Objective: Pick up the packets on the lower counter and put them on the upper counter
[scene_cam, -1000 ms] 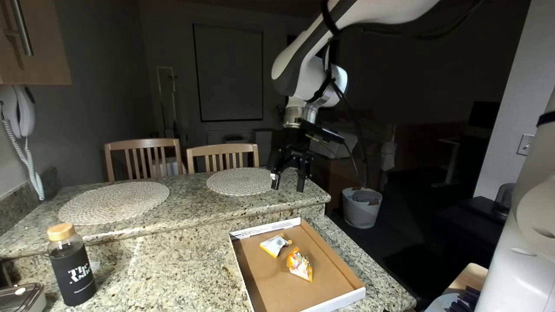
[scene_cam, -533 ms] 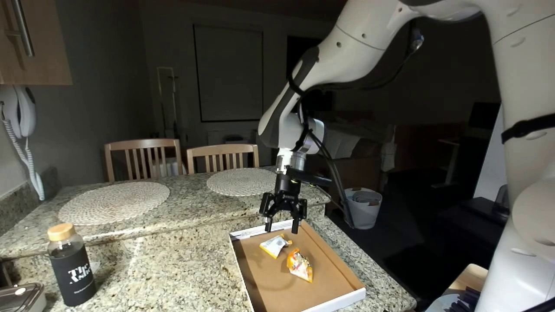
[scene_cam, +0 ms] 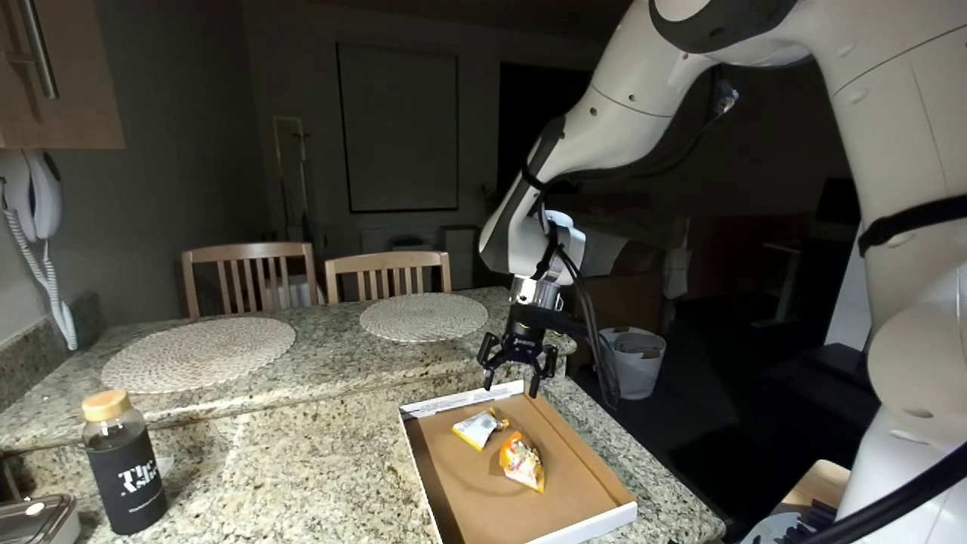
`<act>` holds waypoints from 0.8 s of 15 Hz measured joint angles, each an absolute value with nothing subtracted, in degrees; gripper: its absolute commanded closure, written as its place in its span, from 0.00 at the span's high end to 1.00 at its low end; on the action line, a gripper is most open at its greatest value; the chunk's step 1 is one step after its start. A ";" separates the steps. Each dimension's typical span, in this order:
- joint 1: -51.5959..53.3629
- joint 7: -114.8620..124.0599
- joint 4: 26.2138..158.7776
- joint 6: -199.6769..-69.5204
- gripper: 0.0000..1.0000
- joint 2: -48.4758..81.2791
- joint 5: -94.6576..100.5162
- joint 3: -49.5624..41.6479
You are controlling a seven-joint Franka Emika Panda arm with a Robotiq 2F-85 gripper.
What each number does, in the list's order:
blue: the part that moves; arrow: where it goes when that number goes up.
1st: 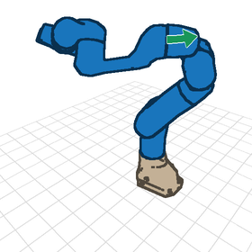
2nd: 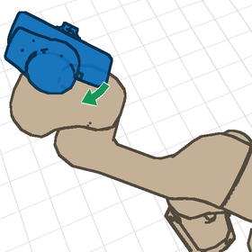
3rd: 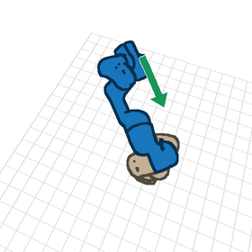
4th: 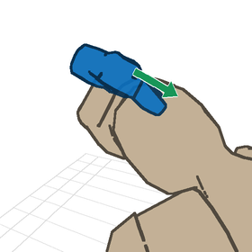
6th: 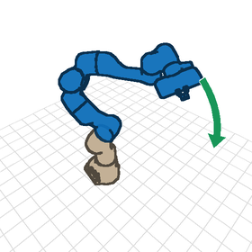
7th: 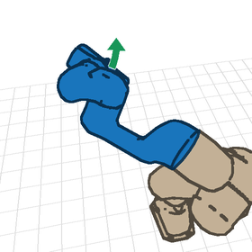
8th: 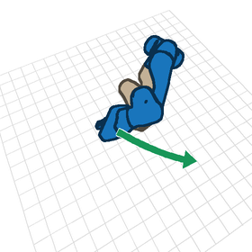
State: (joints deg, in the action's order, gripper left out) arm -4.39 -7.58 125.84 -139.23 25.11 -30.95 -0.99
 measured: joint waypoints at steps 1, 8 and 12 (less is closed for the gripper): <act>-4.20 -5.91 125.89 -140.69 1.00 25.52 -30.43 -0.98; -3.31 -3.70 127.34 -142.30 1.00 22.63 -28.87 0.90; -3.63 -0.55 127.45 -143.84 1.00 25.37 -28.78 0.31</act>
